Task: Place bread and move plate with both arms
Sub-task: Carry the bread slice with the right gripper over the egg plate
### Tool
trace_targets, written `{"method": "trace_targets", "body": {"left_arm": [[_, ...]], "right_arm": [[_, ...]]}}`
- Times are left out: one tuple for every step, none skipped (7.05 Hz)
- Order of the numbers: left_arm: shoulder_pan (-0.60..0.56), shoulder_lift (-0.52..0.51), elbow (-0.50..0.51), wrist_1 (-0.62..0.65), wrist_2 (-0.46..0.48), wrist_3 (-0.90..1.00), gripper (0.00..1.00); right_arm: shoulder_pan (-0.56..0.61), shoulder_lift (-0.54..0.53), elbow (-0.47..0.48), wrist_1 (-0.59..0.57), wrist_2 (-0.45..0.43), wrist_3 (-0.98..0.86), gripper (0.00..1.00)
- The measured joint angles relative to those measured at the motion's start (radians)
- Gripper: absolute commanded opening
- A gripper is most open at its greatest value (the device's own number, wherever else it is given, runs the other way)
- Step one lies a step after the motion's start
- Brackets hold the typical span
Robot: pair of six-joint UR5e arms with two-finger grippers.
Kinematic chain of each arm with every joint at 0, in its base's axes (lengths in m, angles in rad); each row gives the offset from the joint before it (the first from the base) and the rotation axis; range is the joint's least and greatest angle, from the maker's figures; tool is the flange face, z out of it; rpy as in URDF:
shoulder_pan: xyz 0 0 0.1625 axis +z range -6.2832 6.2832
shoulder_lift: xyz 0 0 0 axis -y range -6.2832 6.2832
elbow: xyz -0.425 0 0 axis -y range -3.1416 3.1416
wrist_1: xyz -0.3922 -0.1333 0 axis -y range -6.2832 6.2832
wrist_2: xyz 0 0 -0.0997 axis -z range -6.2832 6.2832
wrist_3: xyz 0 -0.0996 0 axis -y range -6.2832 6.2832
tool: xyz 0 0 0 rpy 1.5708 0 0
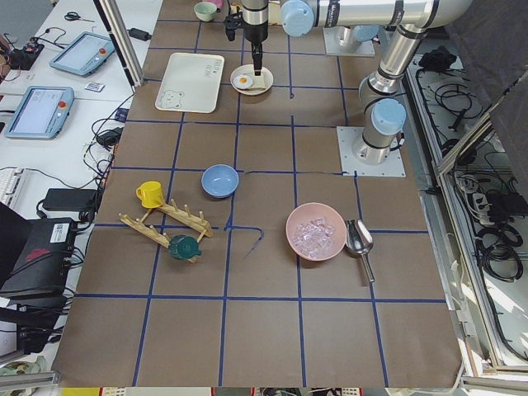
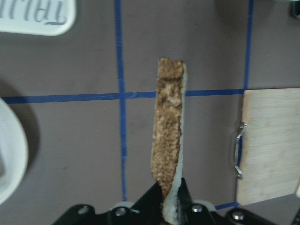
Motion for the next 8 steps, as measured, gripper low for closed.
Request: {"method": "trace_targets", "body": {"left_arm": [[0.000, 0.000, 0.000, 0.000, 0.000, 0.000, 1.00], [0.000, -0.001, 0.000, 0.000, -0.001, 0.000, 1.00], [0.000, -0.001, 0.000, 0.000, -0.001, 0.000, 1.00], [0.000, -0.001, 0.000, -0.001, 0.000, 0.000, 1.00], [0.000, -0.001, 0.000, -0.001, 0.000, 0.000, 1.00], [0.000, -0.001, 0.000, -0.001, 0.001, 0.001, 1.00], [0.000, -0.001, 0.000, -0.001, 0.001, 0.004, 1.00], [0.000, 0.000, 0.000, -0.003, 0.002, 0.008, 1.00]], "right_arm": [[0.090, 0.028, 0.000, -0.034, 0.037, 0.115, 0.00], [0.167, 0.063, 0.000, -0.092, 0.051, 0.185, 0.00], [0.237, 0.098, 0.003, -0.157, 0.047, 0.213, 0.00], [0.288, 0.127, 0.009, -0.210, 0.015, 0.215, 0.00], [0.315, 0.148, 0.017, -0.241, -0.022, 0.210, 0.00], [0.326, 0.159, 0.024, -0.260, -0.039, 0.206, 0.00], [0.332, 0.167, 0.032, -0.281, -0.045, 0.201, 0.00], [0.334, 0.176, 0.041, -0.309, -0.048, 0.184, 0.00]]}}
